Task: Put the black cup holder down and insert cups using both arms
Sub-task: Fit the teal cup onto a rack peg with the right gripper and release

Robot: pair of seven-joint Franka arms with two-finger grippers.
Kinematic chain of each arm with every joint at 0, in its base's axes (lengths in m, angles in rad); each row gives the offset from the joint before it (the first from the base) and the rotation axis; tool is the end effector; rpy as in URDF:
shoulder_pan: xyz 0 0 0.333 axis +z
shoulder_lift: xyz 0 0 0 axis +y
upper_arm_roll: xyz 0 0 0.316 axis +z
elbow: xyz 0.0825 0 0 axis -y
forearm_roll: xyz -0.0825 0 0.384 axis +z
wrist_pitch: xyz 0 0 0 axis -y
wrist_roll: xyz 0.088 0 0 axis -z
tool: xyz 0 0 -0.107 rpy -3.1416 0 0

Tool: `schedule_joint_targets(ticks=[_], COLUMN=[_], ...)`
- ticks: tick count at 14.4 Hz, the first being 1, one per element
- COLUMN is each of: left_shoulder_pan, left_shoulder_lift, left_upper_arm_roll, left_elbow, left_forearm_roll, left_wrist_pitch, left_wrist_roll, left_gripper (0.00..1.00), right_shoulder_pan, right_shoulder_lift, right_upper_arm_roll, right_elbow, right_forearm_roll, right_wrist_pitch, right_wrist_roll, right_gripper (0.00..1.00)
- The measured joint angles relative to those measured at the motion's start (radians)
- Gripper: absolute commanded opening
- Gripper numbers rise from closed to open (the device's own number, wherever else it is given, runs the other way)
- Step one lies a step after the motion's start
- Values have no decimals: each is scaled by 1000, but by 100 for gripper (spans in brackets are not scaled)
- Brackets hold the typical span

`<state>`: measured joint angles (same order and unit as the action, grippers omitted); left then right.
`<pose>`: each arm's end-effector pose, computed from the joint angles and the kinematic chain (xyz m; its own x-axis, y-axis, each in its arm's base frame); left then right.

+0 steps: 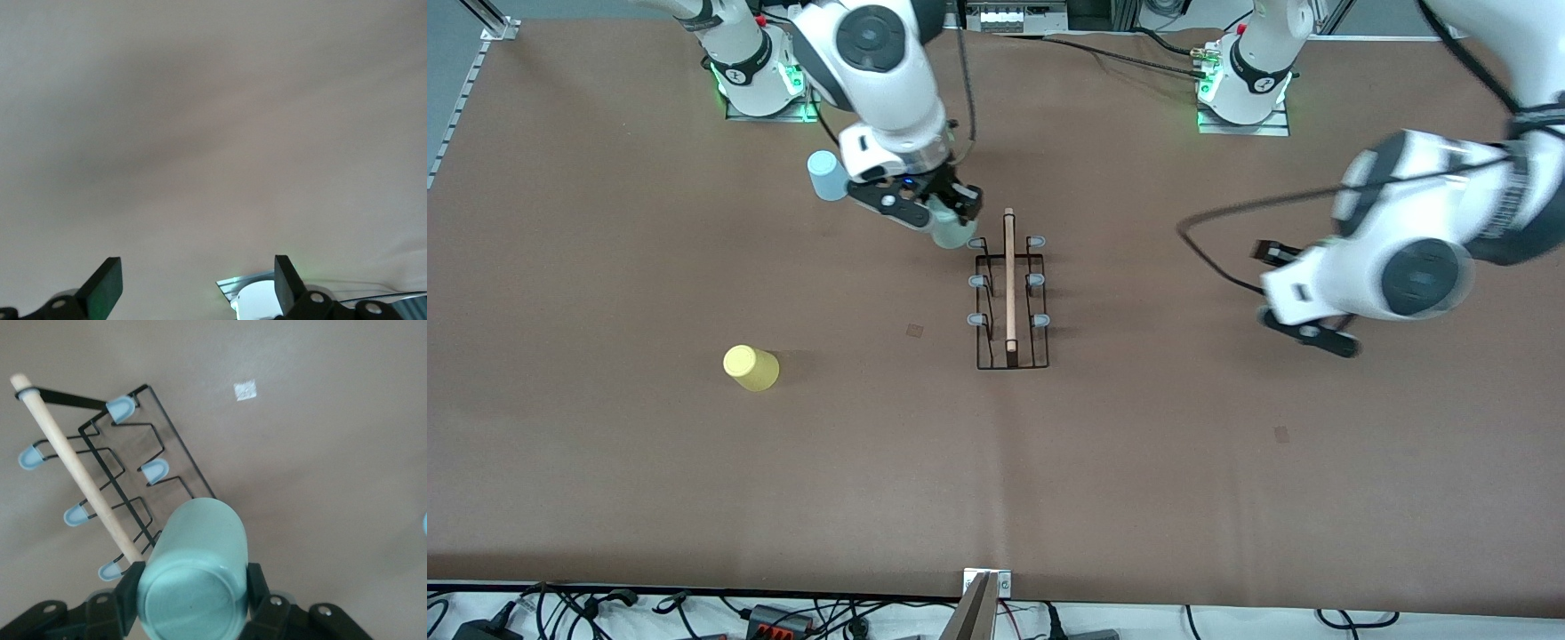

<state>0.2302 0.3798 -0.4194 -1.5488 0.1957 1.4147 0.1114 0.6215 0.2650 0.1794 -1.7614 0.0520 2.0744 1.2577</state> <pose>0.6027 -0.0618 0.4181 0.8379 -0.2898 -0.4624 -0.3181 -0.9479 0.0176 0.4467 0.4530 0.4215 0.8822 -0.4652 -0.0734 -0.4700 -0.8793 -0.0765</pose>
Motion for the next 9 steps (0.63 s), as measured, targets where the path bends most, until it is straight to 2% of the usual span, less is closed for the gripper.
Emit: schedule_joint_targets(ticks=[3,8,9], left_shoulder_pan=[77,120,131], left_shoulder_lift=[-12,-62,-66], left_upper_arm_roll=[-1,-1,-1], left_elbow=[36,280,305], left_forearm_roll=[0,-42,-52], left_wrist_pitch=[-4,-107,-107], left_wrist_roll=[17,76,77], left_gripper=[100,100,100], right_shoulder_pan=[14,33,37], right_shoulder_lift=[39,93,104], right_upper_arm_roll=[0,0,-1], right_elbow=[5,5,6], right_forearm_roll=[-12,-27,-31], right_wrist_pitch=[27,56,59], right_wrist_roll=[8,9,14], right_gripper=[14,15,25])
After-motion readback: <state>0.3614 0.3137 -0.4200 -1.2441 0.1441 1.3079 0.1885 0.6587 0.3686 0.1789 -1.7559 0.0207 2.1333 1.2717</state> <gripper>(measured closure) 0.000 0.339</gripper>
